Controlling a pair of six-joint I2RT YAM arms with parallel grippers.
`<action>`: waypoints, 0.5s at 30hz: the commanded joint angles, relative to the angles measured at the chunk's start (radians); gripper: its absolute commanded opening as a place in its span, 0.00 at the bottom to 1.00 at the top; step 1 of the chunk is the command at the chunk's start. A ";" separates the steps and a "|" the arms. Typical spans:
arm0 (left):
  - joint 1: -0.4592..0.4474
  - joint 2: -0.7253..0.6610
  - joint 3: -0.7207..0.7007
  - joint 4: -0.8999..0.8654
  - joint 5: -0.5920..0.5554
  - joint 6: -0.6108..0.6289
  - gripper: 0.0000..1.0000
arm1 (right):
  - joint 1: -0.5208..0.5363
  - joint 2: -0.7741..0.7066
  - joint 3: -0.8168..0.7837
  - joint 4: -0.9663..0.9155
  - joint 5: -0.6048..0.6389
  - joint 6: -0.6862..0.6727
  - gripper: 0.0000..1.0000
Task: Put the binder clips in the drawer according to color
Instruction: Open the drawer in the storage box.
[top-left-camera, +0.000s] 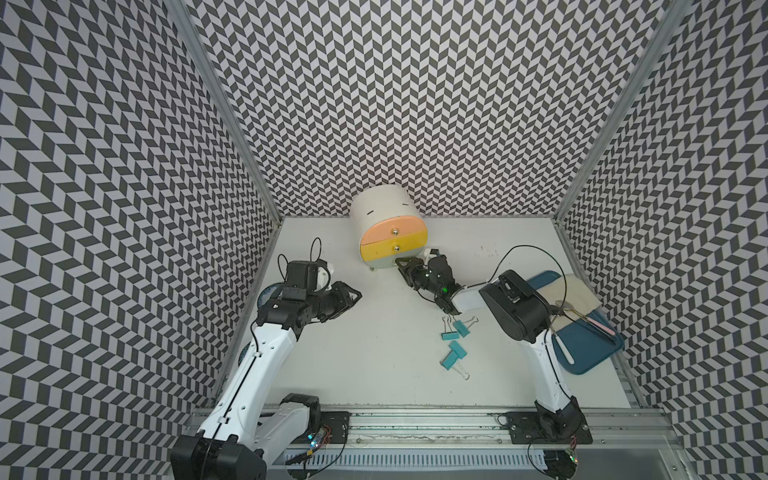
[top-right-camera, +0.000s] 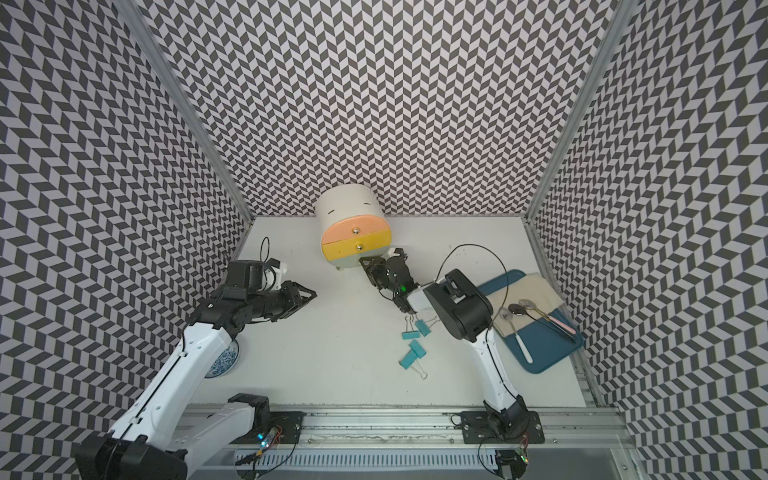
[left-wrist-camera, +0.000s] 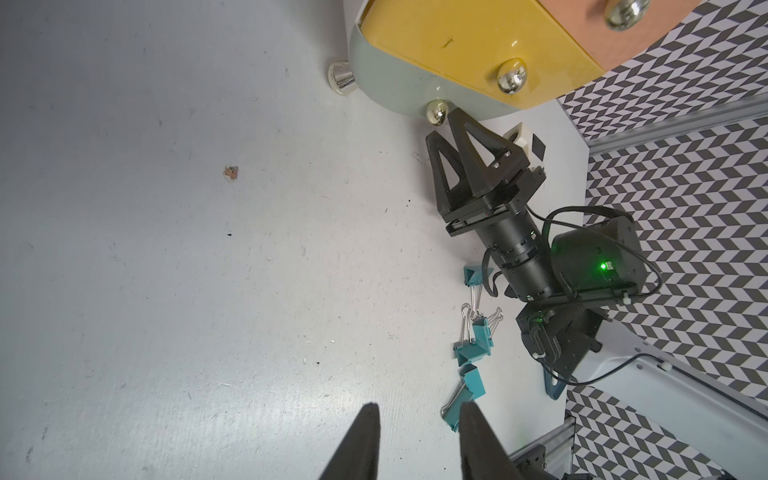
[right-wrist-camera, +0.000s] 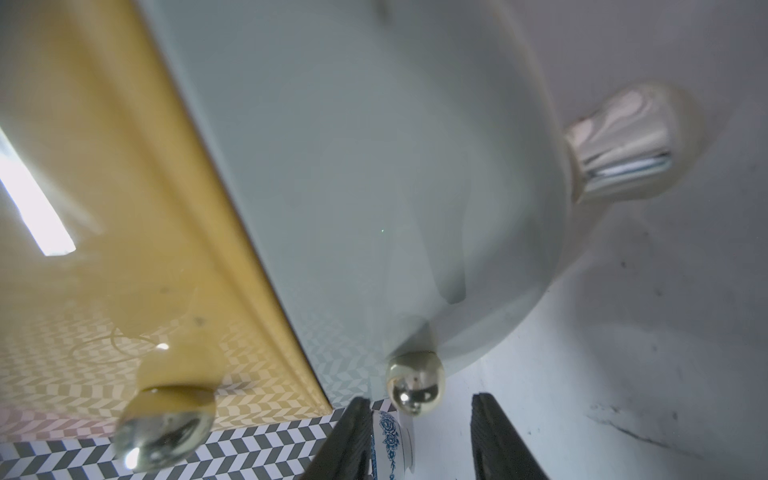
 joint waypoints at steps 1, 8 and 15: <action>-0.005 -0.022 -0.006 -0.007 0.001 0.012 0.36 | 0.011 0.036 0.032 0.075 0.017 0.010 0.44; -0.006 -0.033 -0.007 -0.021 -0.005 0.018 0.36 | 0.013 0.058 0.045 0.095 0.035 0.025 0.44; -0.005 -0.035 -0.010 -0.030 -0.006 0.022 0.36 | 0.013 0.077 0.060 0.117 0.042 0.035 0.41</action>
